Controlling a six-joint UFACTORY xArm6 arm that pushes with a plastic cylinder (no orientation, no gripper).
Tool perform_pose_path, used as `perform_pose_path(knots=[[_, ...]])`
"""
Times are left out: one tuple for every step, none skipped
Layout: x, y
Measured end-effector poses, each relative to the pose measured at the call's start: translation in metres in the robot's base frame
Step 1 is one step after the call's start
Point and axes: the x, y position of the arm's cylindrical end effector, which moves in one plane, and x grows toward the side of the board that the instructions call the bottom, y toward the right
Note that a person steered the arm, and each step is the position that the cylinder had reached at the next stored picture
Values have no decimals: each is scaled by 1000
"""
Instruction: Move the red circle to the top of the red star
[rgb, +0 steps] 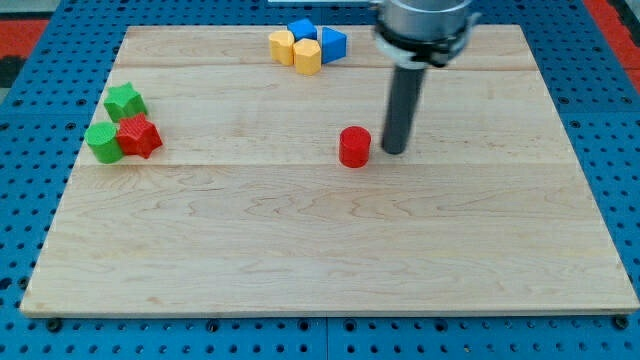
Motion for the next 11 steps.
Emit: perform_pose_path(knots=[[-6, -62], [-11, -100], [17, -93], [-5, -145], [-25, -190], [-26, -189], [-26, -192], [-2, -179], [-5, -197], [-28, -215], [-35, -222]])
